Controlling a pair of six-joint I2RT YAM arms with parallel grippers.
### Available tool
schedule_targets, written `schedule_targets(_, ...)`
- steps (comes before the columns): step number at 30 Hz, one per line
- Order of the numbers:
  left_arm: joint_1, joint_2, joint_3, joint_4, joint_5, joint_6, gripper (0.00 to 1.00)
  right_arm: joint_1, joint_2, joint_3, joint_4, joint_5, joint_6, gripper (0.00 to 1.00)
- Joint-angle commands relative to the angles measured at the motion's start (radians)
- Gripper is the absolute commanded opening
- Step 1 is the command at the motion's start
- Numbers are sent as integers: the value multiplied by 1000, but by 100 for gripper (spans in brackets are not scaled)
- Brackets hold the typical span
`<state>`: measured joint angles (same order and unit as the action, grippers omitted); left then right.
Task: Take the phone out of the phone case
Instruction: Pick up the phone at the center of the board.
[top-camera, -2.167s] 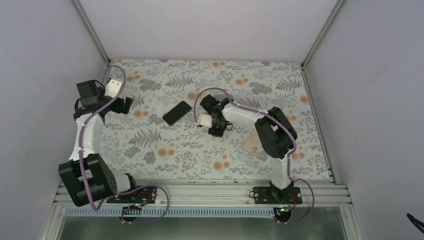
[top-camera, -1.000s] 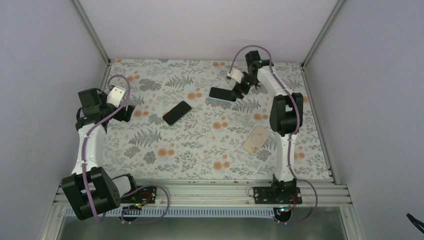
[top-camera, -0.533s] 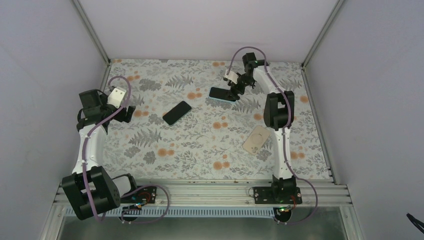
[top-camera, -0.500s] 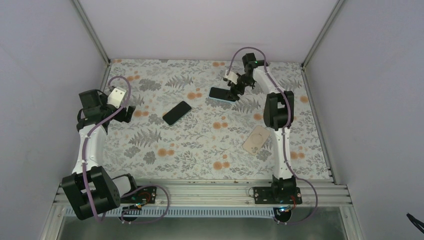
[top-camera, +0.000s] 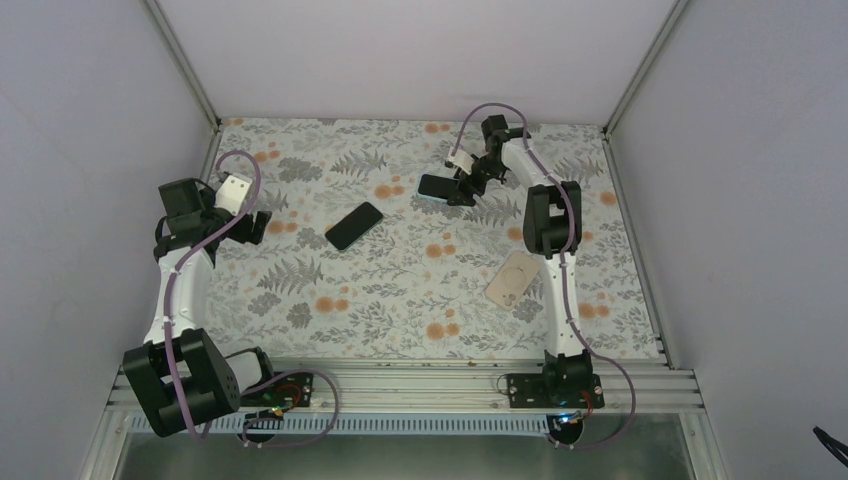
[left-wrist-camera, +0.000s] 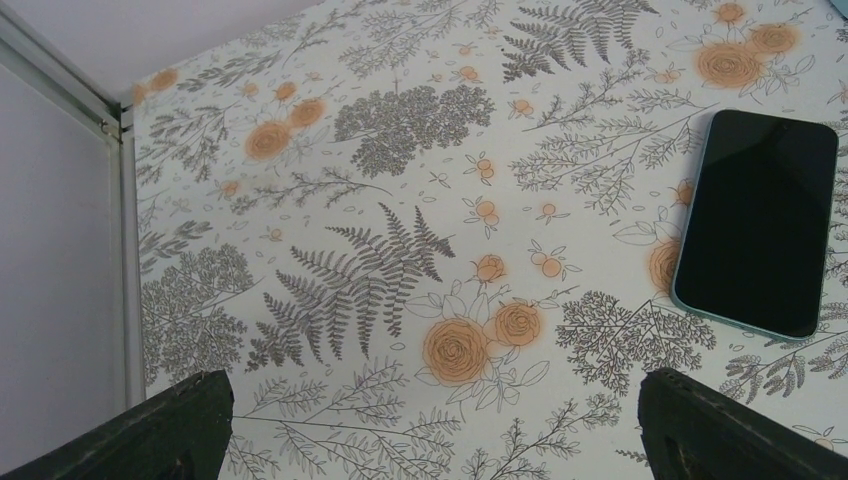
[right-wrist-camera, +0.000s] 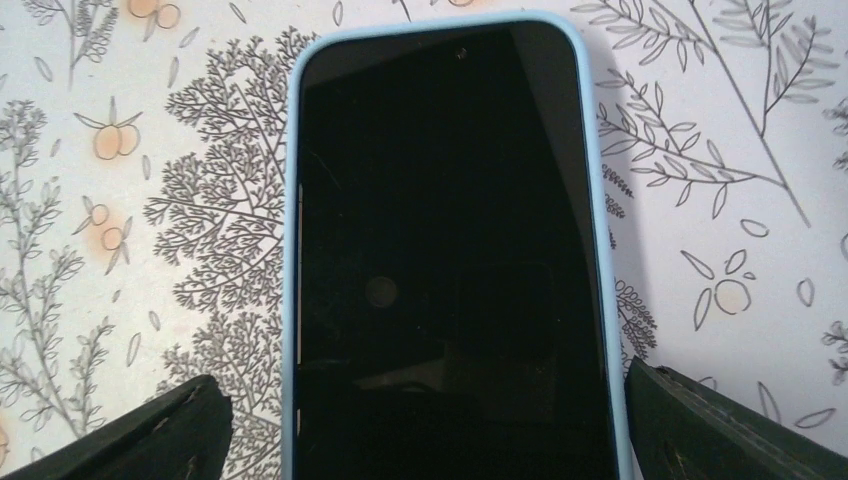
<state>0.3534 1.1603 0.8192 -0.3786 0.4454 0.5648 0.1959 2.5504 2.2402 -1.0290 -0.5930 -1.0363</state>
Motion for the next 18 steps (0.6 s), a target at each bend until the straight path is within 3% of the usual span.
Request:
schedule_targets(1,9,-13,-7,20,32,1,100,-1,31,30,21,-23,44,100)
schedule_targets(10,9,-23,-9,6,42,7,100,-4,42,12,-30,-13,-7,99)
schedule_targets(18,8,-23,-6,12,46,1,100,18,-77,-251,110,186,-22,93)
